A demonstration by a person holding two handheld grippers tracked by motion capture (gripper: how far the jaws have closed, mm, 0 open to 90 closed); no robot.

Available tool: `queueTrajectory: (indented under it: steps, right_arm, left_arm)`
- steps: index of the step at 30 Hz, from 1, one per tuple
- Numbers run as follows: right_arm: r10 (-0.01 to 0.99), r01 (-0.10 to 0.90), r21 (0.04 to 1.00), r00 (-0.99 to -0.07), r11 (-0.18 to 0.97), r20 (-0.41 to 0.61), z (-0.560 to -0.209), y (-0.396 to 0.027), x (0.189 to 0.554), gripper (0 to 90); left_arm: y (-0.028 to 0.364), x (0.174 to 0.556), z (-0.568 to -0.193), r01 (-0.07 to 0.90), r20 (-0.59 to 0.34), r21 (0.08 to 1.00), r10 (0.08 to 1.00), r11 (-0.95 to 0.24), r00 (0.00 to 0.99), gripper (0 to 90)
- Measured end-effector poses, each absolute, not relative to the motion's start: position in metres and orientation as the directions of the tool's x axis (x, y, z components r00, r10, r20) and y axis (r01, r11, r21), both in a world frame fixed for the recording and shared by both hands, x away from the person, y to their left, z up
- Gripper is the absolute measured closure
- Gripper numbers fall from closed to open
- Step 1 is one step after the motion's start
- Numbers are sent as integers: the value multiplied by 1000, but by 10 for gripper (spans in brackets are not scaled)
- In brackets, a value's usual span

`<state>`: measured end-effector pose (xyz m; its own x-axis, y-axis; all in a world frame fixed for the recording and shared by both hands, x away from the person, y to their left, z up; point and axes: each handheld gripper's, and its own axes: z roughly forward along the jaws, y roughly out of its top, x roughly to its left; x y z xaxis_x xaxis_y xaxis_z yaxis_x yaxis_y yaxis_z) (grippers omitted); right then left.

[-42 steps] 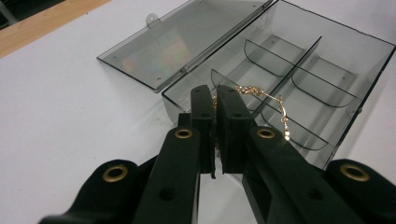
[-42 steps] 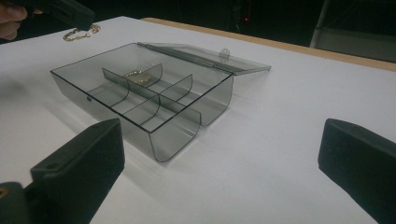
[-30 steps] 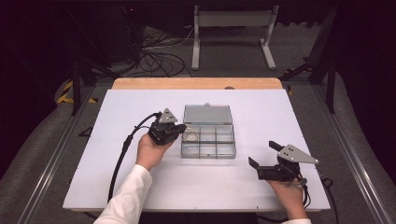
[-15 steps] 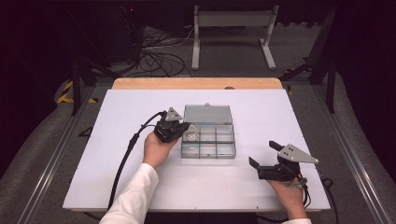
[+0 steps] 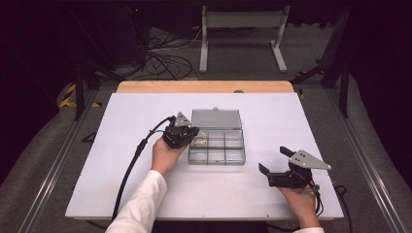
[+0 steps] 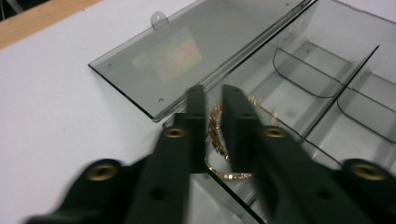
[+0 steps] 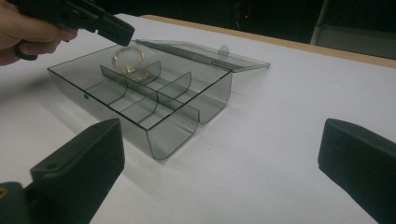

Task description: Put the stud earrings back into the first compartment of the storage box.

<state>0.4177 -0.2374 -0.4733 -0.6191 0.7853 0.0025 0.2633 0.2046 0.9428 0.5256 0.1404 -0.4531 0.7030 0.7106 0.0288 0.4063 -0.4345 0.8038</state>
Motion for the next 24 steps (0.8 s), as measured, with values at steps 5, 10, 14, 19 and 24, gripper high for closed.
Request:
queueTrajectory:
  steps: [5, 10, 14, 19, 24]
  right_arm:
    - [785, 263, 943, -620, 206, 2, -473, -237, 418, 14]
    - [786, 263, 943, -618, 206, 1, -474, -237, 418, 14]
    - [787, 263, 943, -617, 202, 4, -474, -237, 418, 13]
    - [788, 266, 944, -616, 193, 13, -474, -237, 418, 9]
    - [792, 270, 945, -610, 187, 17, -474, -237, 418, 6]
  left_arm:
    - [146, 524, -446, 396, 23, 820, 716, -413, 698, 461]
    - [152, 520, -440, 388, 19, 836, 727, -388, 687, 304]
    - [158, 516, -437, 382, 6, 848, 728, -367, 686, 251]
    - [168, 511, -436, 369, 17, 855, 730, -364, 683, 214]
    - [178, 504, -435, 362, 16, 864, 737, -350, 675, 164]
